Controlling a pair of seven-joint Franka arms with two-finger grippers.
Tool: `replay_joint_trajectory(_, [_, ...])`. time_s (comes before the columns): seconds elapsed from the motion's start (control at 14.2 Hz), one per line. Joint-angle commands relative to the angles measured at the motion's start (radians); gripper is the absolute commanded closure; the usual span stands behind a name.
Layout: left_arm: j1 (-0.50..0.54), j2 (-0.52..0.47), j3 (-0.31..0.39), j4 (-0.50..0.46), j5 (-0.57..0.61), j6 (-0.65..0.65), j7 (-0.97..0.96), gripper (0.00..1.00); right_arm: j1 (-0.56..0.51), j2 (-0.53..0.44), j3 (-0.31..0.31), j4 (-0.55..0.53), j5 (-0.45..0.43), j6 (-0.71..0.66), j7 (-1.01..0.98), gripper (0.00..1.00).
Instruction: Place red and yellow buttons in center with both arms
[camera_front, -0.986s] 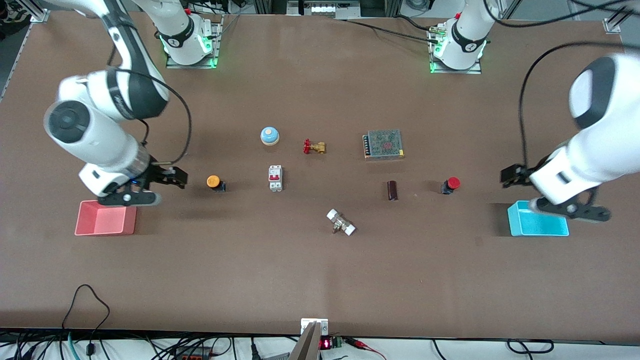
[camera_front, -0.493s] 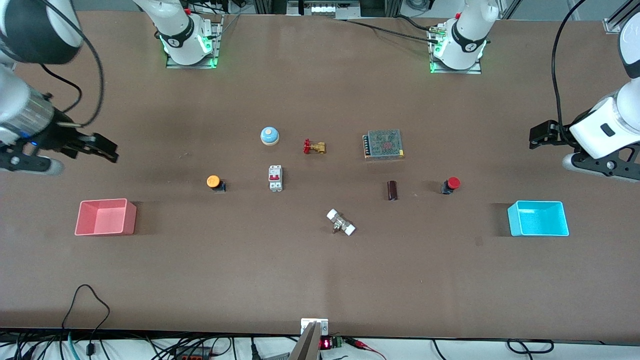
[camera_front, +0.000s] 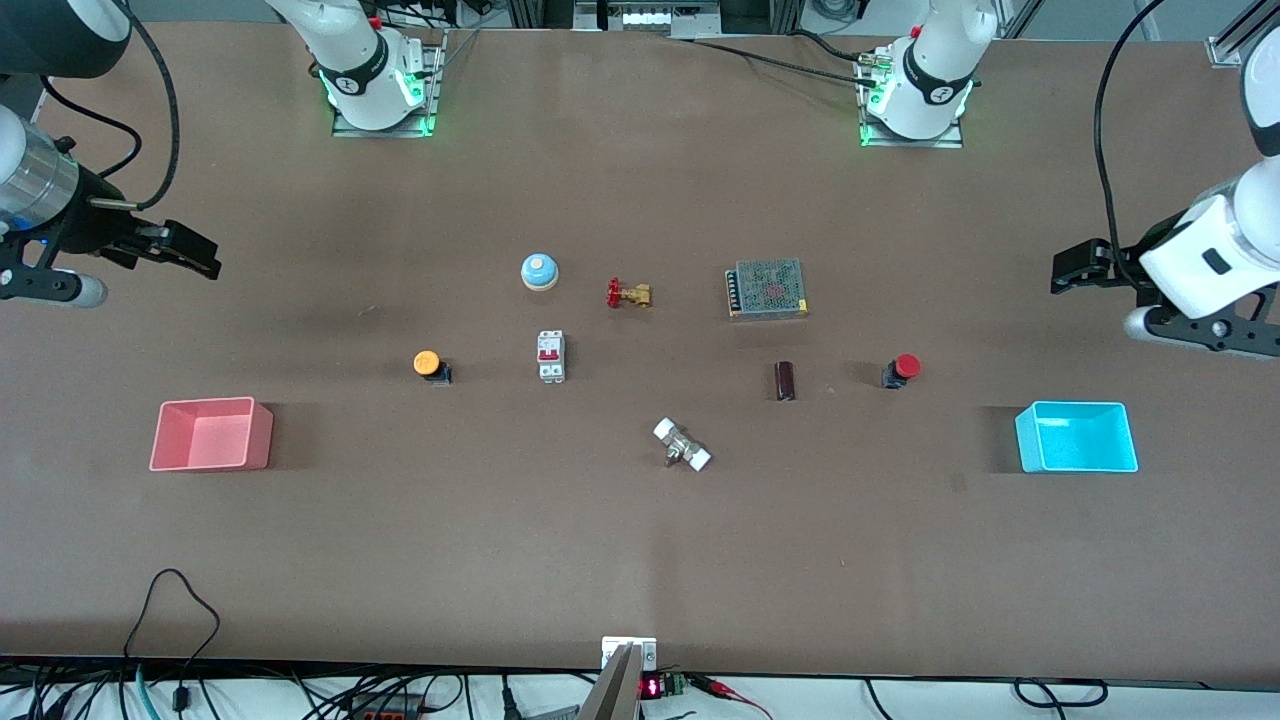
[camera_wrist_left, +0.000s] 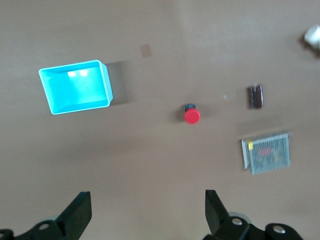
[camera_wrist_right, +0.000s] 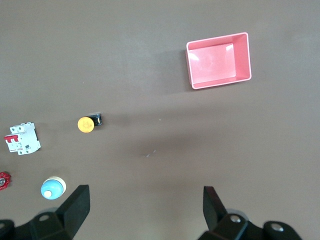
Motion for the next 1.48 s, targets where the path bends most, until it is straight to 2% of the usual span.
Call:
replay_joint_trajectory(0.0, [0.013,-0.209,-0.001,-0.262,-0.017,0.188,-0.127,0.00,0.008,-0.003,-0.005,-0.002,0.014,0.007,-0.014,0.00])
replay_joint_trajectory(0.07, [0.008,-0.235,-0.001,-0.316,-0.012,0.253,-0.113,0.00,0.008,-0.003,-0.002,0.009,0.011,0.004,-0.014,0.00])
replay_joint_trajectory(0.21, [0.008,-0.225,0.003,-0.306,-0.005,0.244,-0.035,0.00,0.005,0.022,0.002,0.062,0.007,-0.007,-0.014,0.00])
replay_joint_trajectory(0.49, [0.002,-0.220,-0.011,-0.270,0.054,0.159,-0.017,0.00,0.005,0.025,0.004,0.066,0.014,-0.007,-0.013,0.00])
replay_joint_trajectory(0.7, [0.002,-0.211,-0.014,-0.255,0.060,0.149,-0.015,0.00,0.007,0.025,0.005,0.063,0.014,-0.008,-0.014,0.00])
replay_joint_trajectory(1.41, [0.013,-0.202,-0.012,-0.246,0.009,0.125,-0.015,0.00,0.004,0.027,0.004,0.063,0.015,-0.010,-0.016,0.00])
